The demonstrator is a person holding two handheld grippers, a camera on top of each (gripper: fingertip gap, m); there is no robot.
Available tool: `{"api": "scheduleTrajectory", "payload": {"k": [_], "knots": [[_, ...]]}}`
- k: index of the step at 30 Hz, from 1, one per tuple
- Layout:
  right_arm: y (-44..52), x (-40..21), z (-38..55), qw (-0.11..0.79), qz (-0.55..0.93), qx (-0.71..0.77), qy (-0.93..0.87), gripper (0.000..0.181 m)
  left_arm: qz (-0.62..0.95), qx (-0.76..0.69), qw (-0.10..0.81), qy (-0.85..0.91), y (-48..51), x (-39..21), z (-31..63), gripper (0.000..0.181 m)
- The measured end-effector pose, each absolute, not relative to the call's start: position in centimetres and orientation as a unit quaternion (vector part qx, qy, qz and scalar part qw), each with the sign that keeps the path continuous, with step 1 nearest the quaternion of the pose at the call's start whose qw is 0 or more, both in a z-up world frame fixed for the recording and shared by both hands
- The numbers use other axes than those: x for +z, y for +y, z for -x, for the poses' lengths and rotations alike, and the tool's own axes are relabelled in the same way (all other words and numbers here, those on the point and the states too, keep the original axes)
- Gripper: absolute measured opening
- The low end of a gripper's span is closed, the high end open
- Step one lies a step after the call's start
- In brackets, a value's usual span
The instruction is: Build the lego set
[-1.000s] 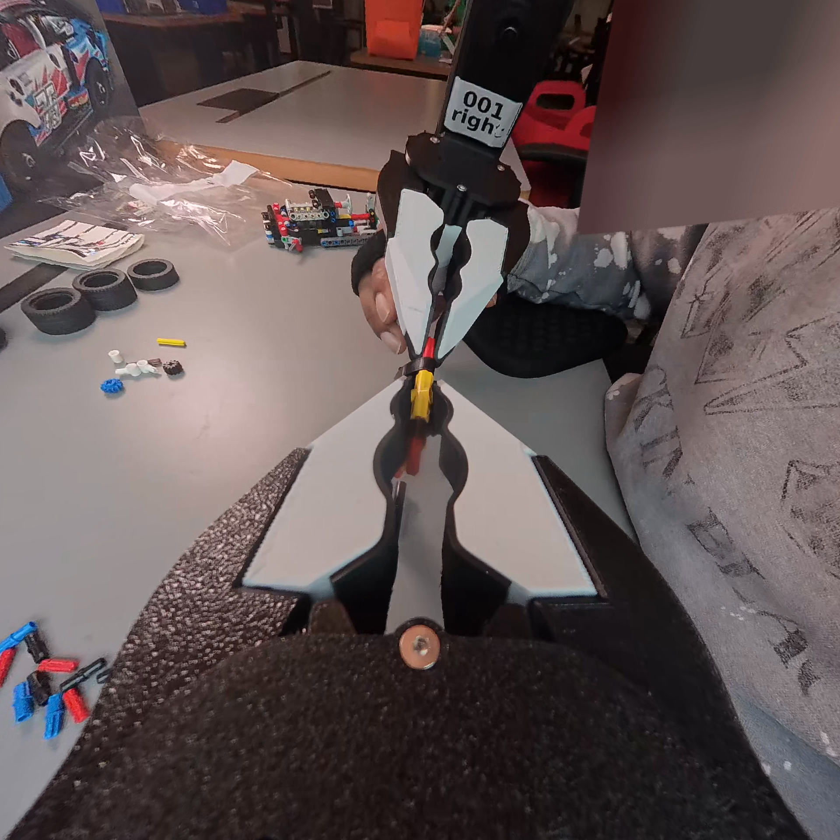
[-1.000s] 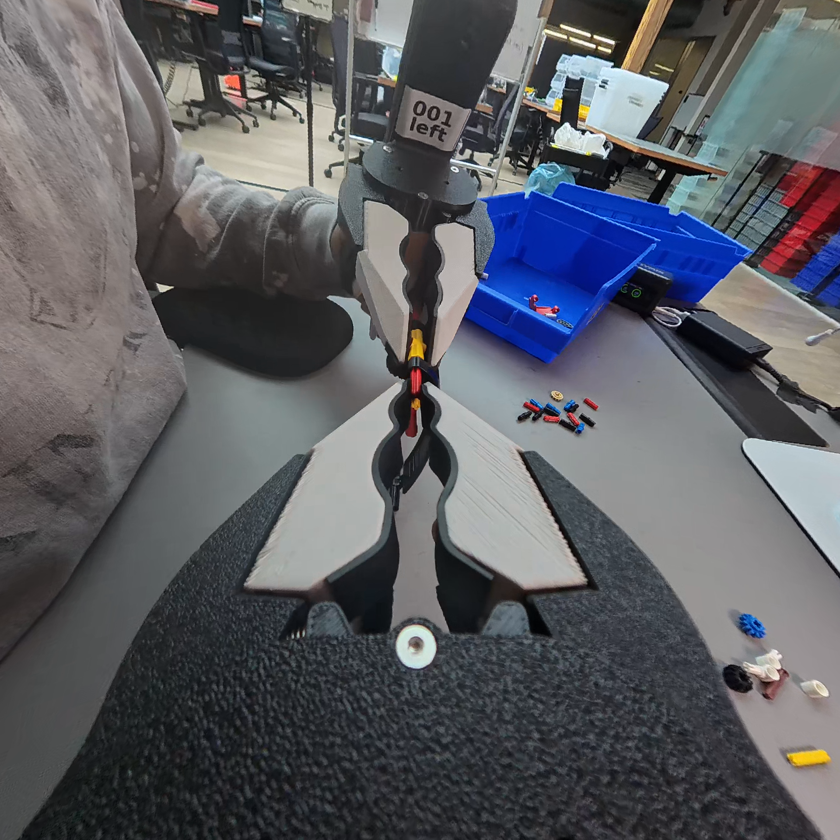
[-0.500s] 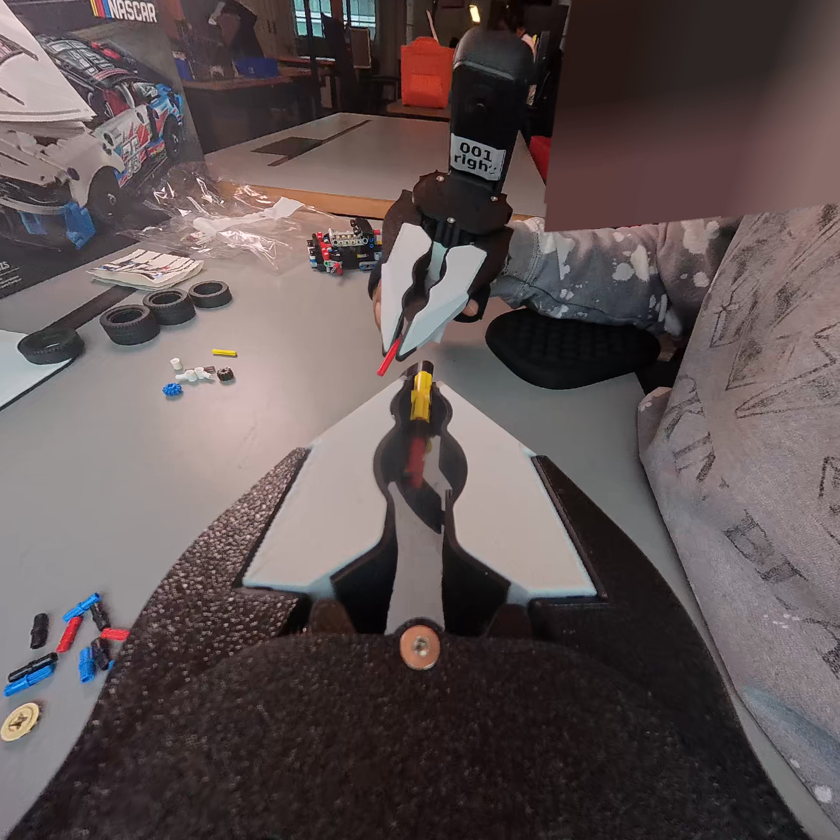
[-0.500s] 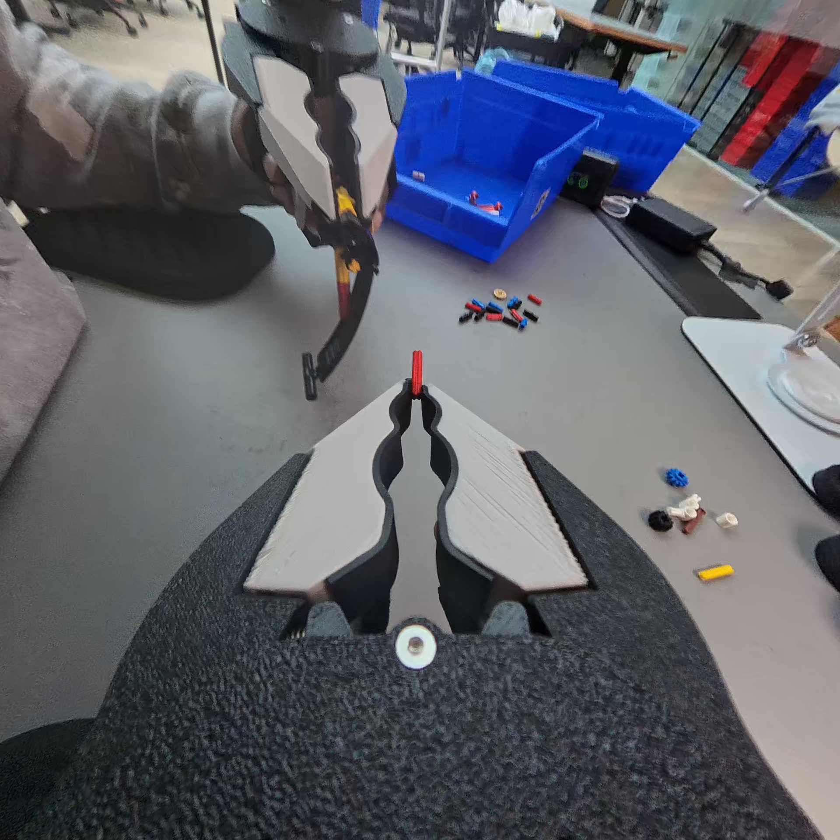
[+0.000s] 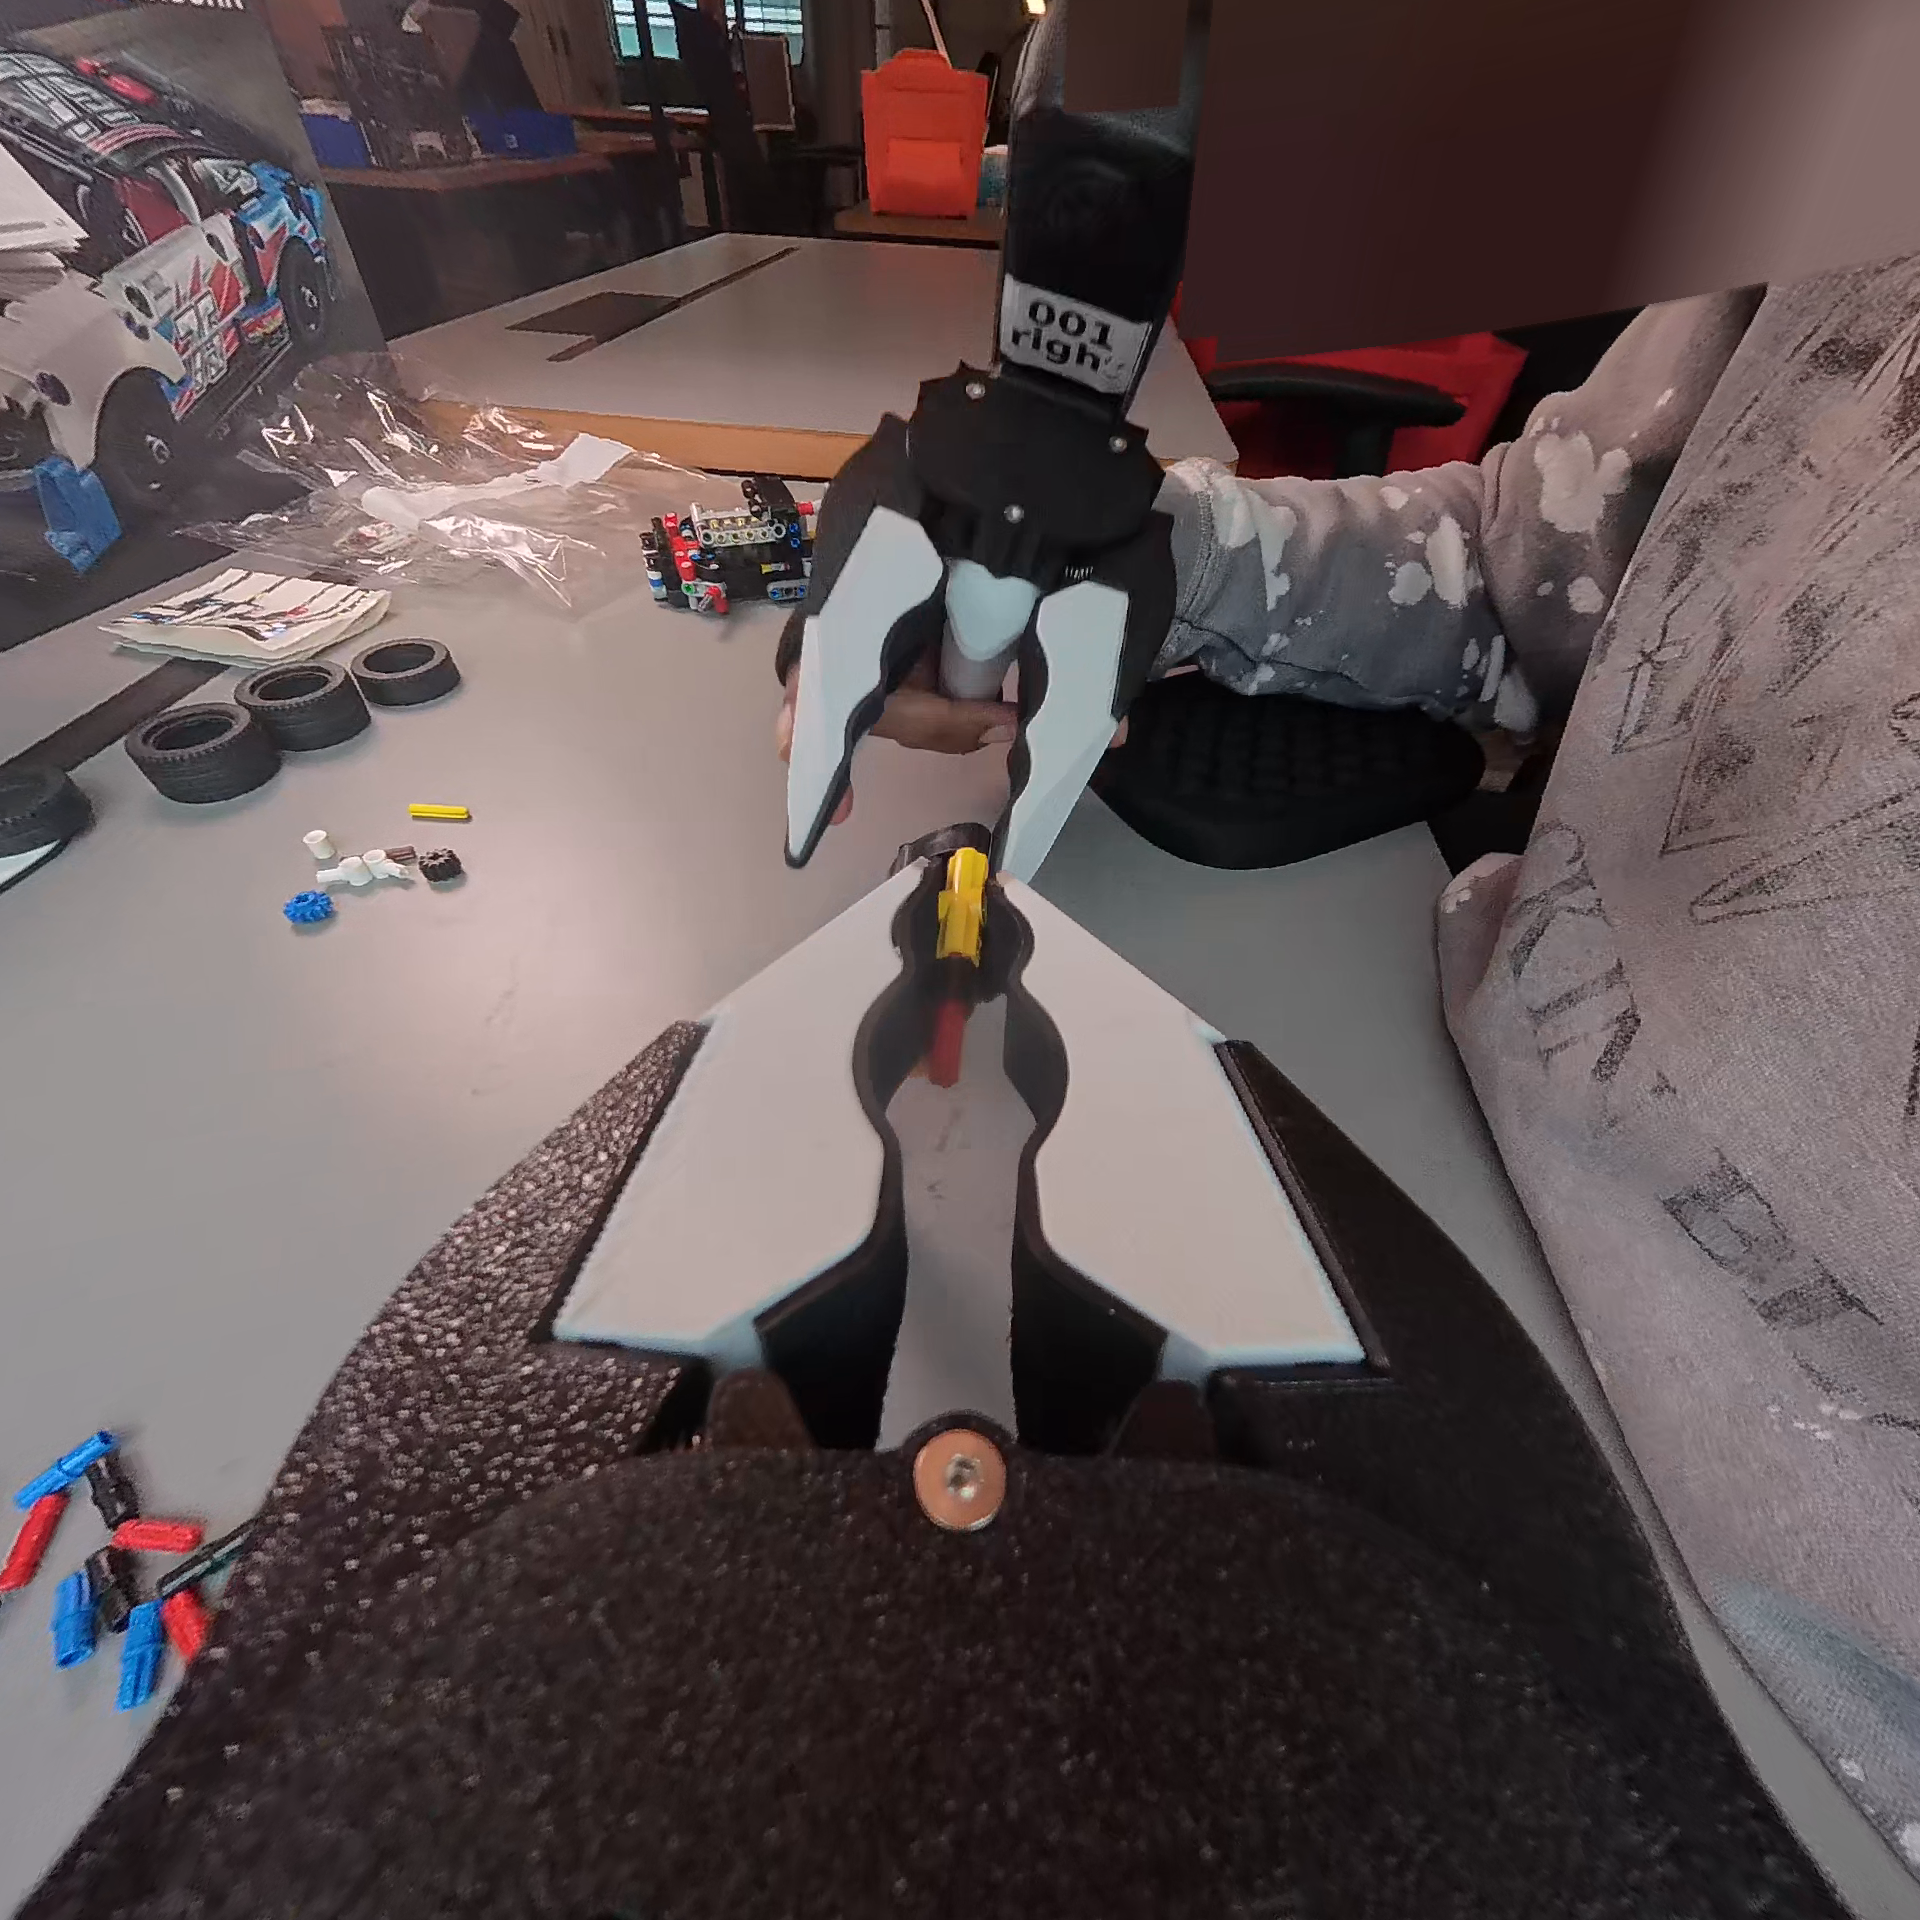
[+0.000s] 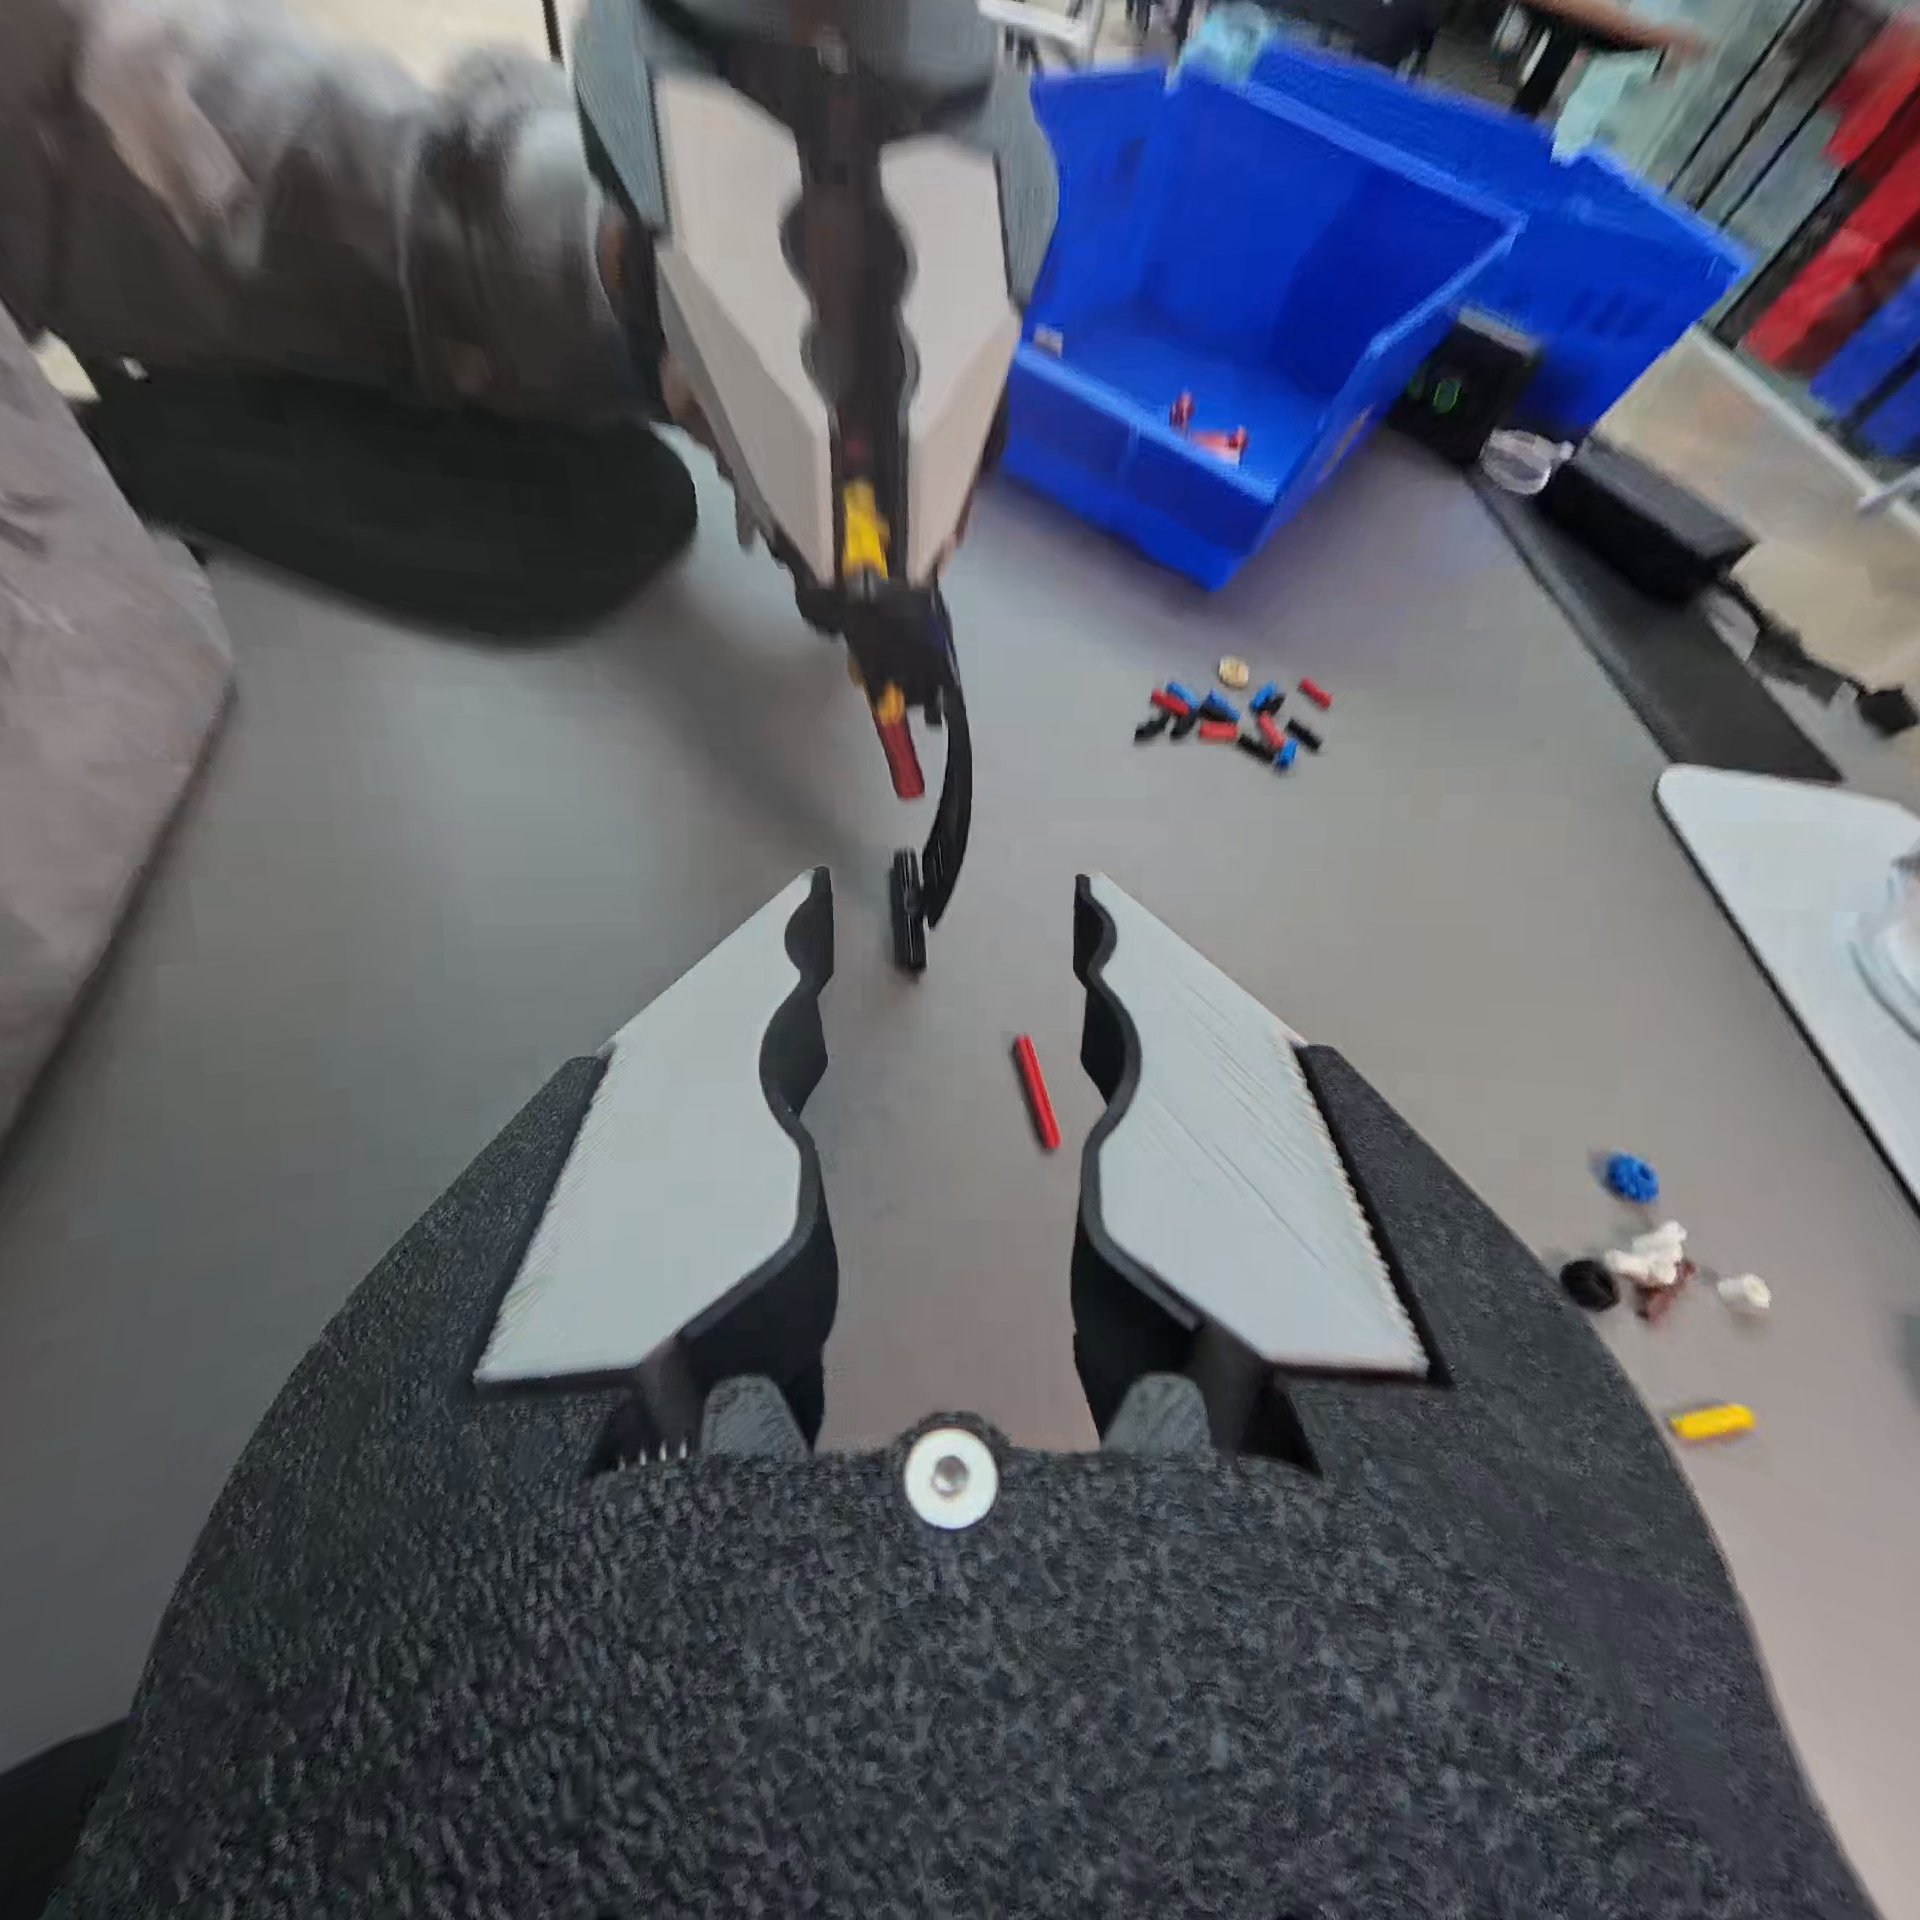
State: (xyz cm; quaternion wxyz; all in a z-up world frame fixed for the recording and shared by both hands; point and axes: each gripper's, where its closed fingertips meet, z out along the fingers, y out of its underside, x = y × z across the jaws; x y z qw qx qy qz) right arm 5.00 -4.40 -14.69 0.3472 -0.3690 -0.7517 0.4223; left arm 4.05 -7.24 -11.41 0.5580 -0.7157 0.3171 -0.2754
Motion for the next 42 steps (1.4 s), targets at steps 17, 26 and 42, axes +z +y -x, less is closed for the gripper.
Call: {"api": "scheduleTrajectory", "payload": {"k": [17,26,42], "knots": [[-7.2,-12.8,-5.3,0.353,0.314,0.482,-0.738,0.016,0.721,-0.312,0.534,0.312,-8.2,-11.7,-3.5,0.025],[-7.0,-13.0,-5.3,0.335,0.333,0.483,-0.737,0.017,0.734,-0.273,0.532,0.321,-7.7,-12.2,-3.5,0.003],[-7.8,-13.1,-5.1,0.304,0.348,0.501,-0.732,0.003,0.726,-0.251,0.534,0.353,-8.0,-12.6,-4.9,0.001]]}}
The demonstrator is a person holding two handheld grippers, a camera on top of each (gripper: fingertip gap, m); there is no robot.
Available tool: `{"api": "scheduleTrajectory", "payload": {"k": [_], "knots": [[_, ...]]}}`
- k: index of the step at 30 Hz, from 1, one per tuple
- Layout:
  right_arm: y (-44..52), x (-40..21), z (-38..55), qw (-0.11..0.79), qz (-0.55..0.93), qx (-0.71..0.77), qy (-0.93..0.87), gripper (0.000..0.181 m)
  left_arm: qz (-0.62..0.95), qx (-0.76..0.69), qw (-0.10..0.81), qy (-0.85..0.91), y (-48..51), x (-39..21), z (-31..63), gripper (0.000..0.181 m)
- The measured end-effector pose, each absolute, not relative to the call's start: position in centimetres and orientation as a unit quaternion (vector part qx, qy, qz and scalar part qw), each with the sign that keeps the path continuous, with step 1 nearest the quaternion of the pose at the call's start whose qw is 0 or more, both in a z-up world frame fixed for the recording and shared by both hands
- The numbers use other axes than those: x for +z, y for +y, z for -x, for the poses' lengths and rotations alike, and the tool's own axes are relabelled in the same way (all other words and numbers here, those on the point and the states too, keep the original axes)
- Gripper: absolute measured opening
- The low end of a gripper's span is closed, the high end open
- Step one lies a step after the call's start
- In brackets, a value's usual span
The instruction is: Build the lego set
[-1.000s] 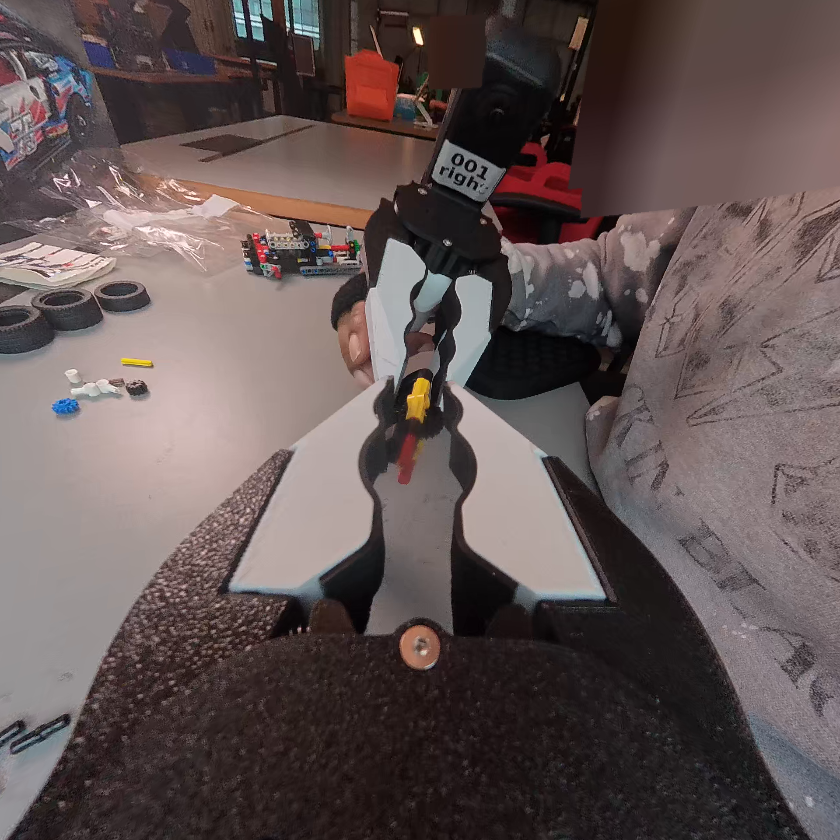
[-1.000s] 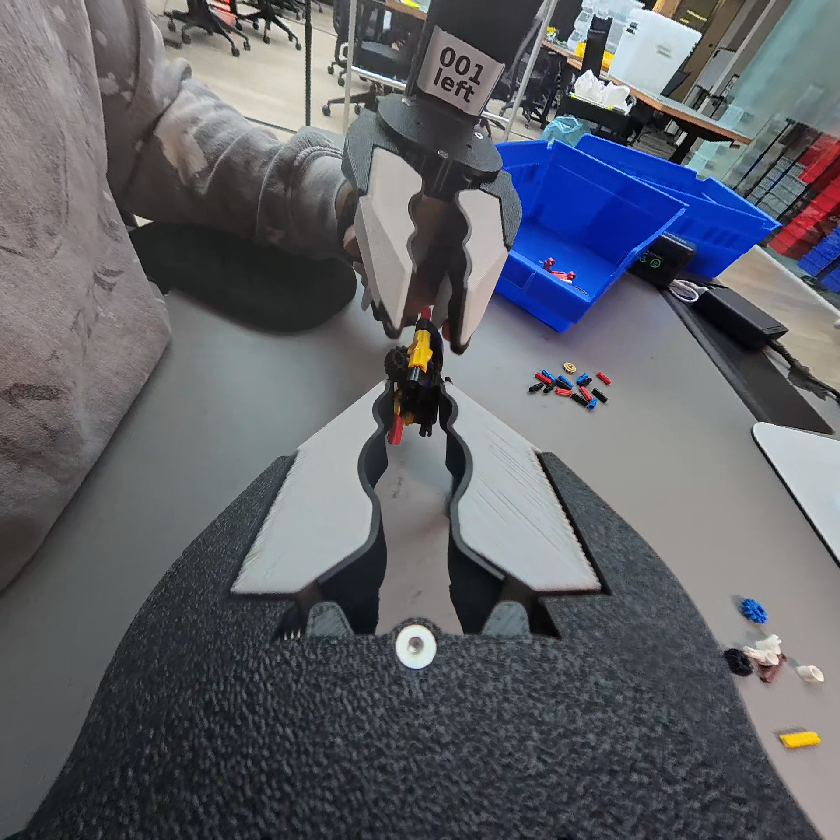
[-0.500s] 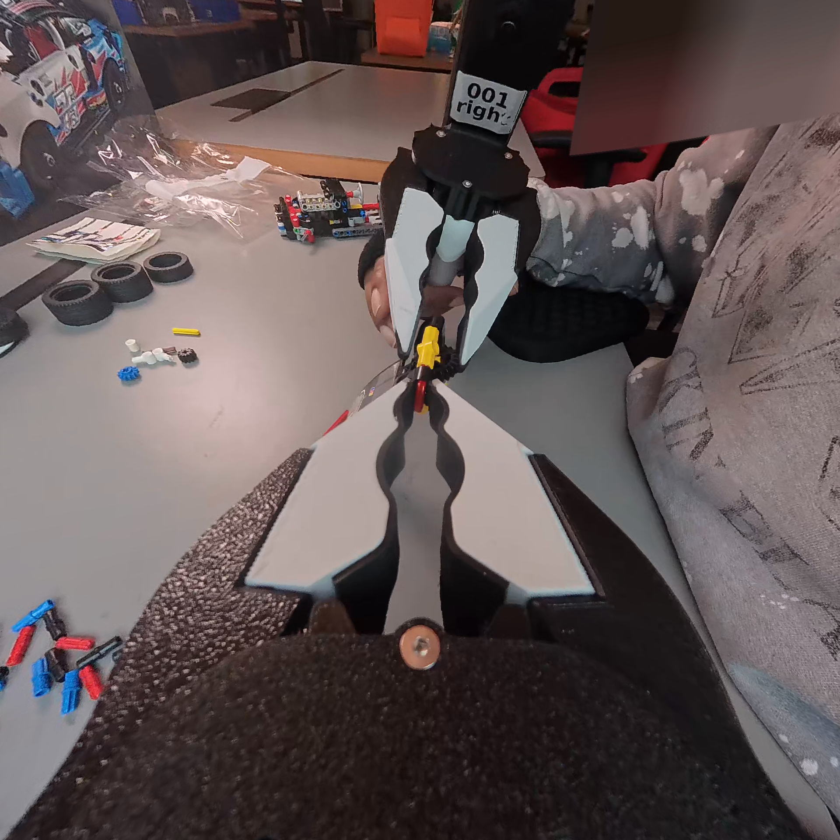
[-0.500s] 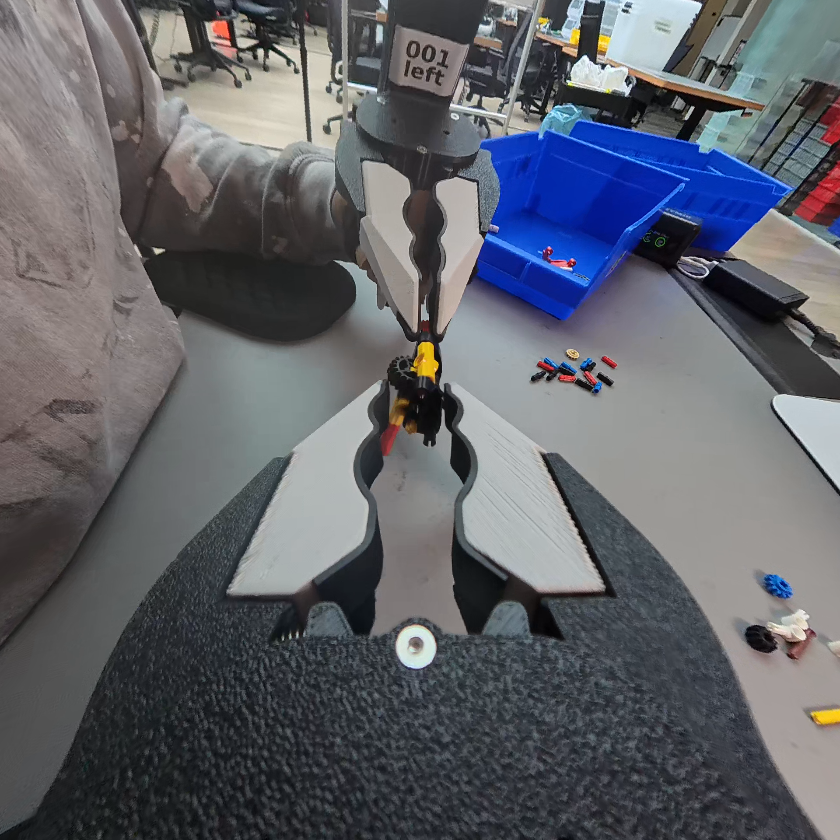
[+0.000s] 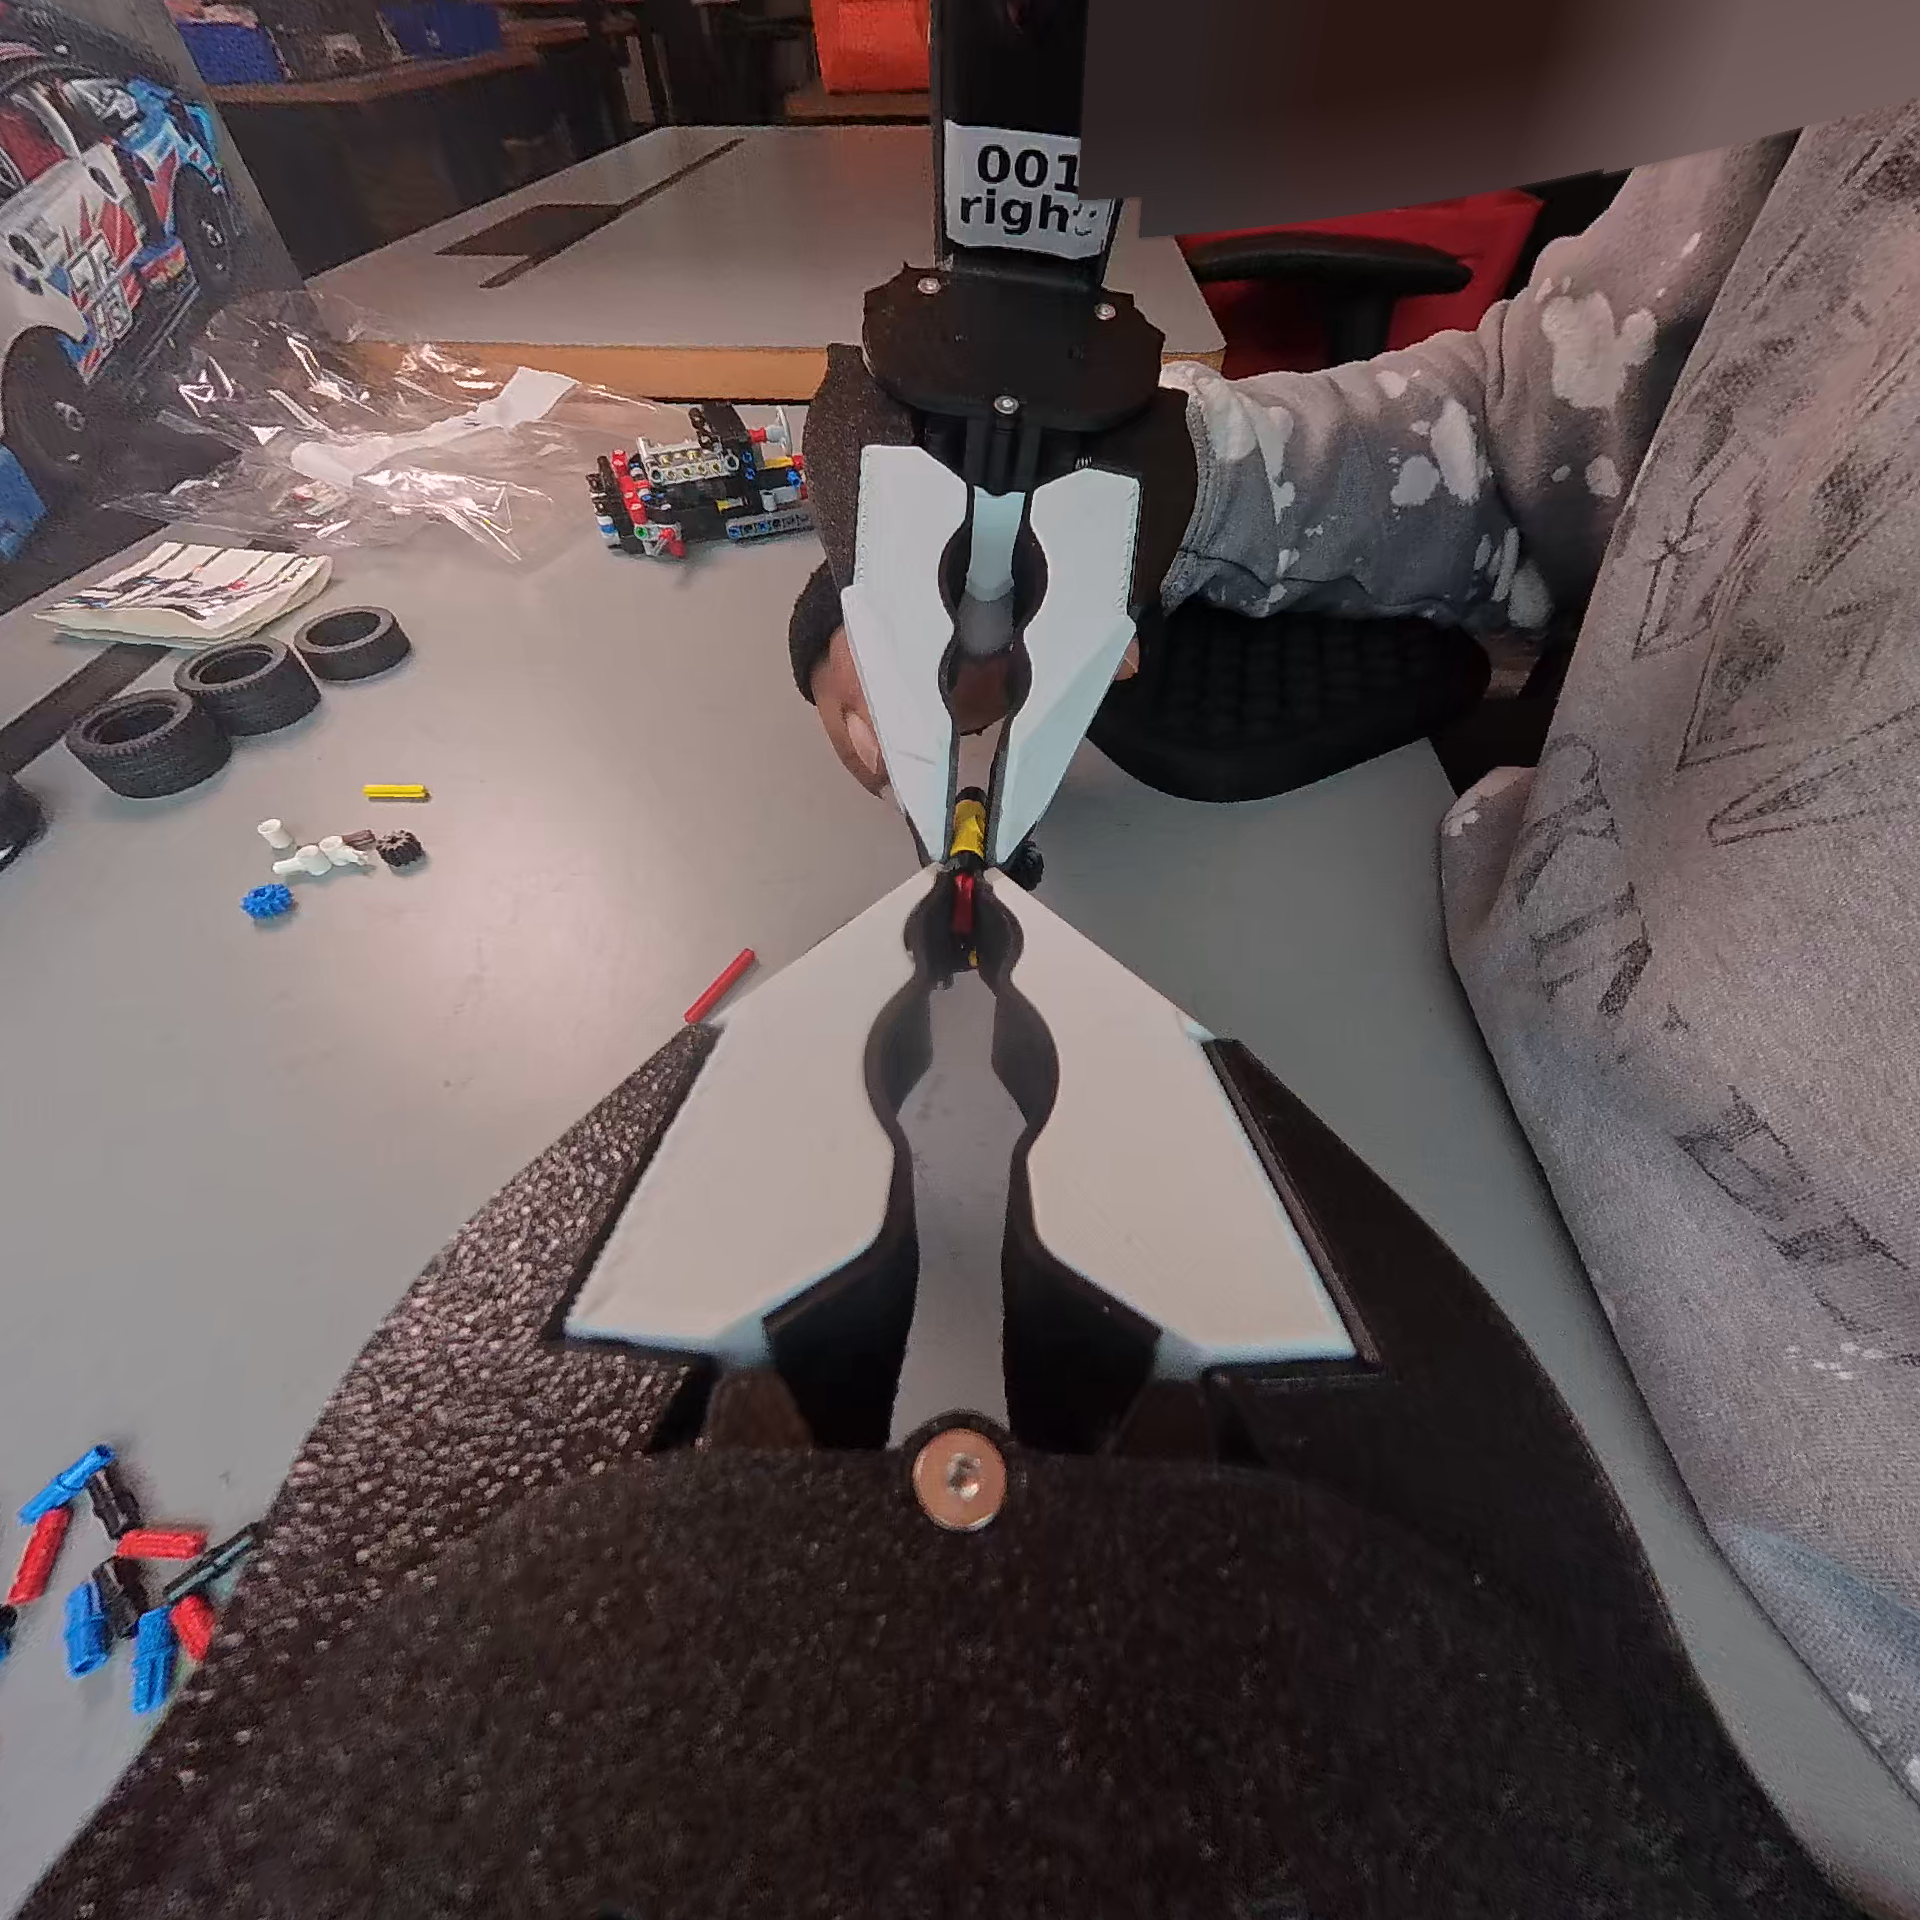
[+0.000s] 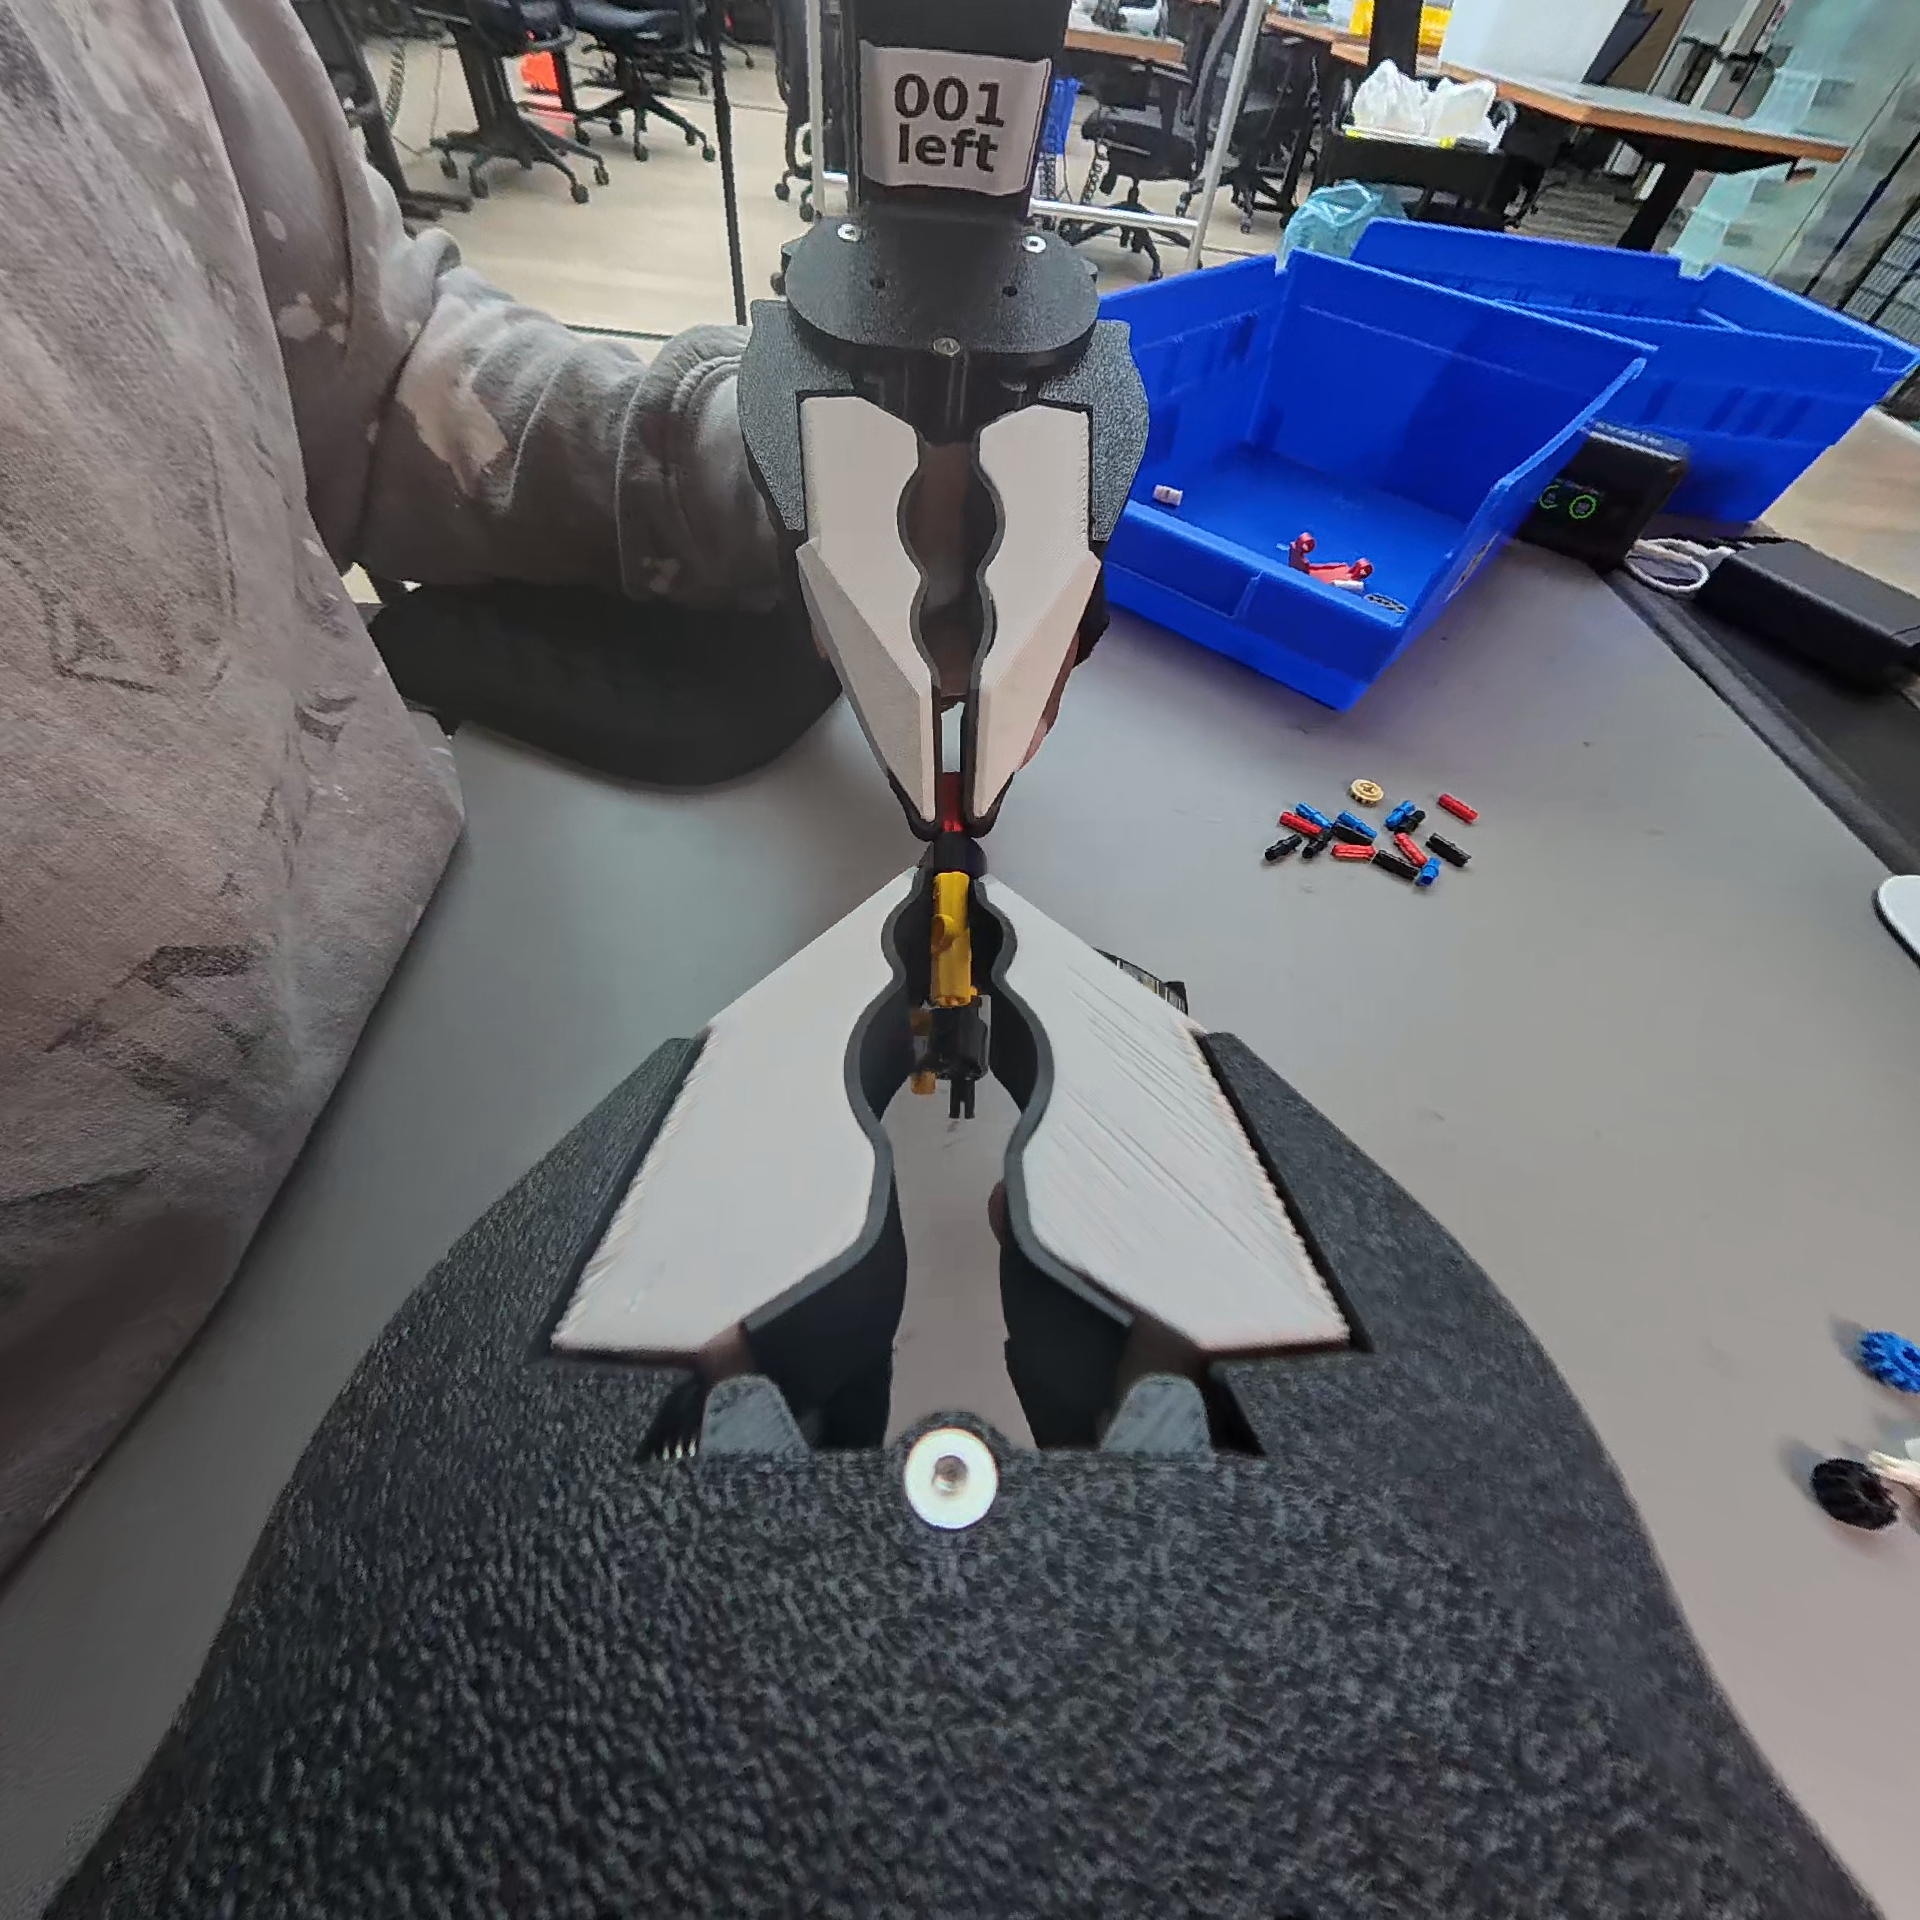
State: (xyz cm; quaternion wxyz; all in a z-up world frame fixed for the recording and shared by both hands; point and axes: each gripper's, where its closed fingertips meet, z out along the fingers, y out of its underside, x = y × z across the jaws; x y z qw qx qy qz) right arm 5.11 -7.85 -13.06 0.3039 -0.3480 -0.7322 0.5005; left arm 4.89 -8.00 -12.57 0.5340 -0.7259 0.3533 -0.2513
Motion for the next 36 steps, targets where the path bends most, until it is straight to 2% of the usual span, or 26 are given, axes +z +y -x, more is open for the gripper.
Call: {"api": "scheduleTrajectory", "payload": {"k": [6,8,10,13,23,31,35,36], "knots": [[-7.7,-13.3,-5.2,0.294,0.344,0.509,-0.733,0.003,0.727,-0.255,0.53,0.355,-8.0,-12.8,-4.6,0.001],[-5.9,-14.2,-5.8,0.3,0.361,0.478,-0.742,0.002,0.724,-0.247,0.556,0.325,-7.8,-11.8,-2.2,0.001],[-5.3,-13.4,-6.1,0.295,0.371,0.514,-0.715,0.002,0.713,-0.275,0.573,0.298,-8.1,-10.4,-0.8,0.0],[-7.3,-13.6,-5.2,0.293,0.345,0.5,-0.739,0.003,0.717,-0.268,0.556,0.324,-7.7,-11.4,-2.5,0.001],[-5.5,-15.9,-5.3,0.305,0.37,0.443,-0.757,0.003,0.786,-0.205,0.502,0.298,-6.8,-15.5,0.7,0.002],[-6.2,-19.2,-5.6,0.282,0.362,0.381,-0.803,0.003,0.801,-0.181,0.471,0.322,-6.9,-17.5,0.6,0.002],[-6.8,-20.5,-5.9,0.265,0.354,0.354,-0.824,0.002,0.802,-0.162,0.483,0.313,-6.4,-17.2,1.2,0.002],[-6.8,-21.0,-6.0,0.259,0.355,0.342,-0.83,0.006,0.801,-0.163,0.487,0.307,-6.3,-16.9,1.4,0.002]]}}
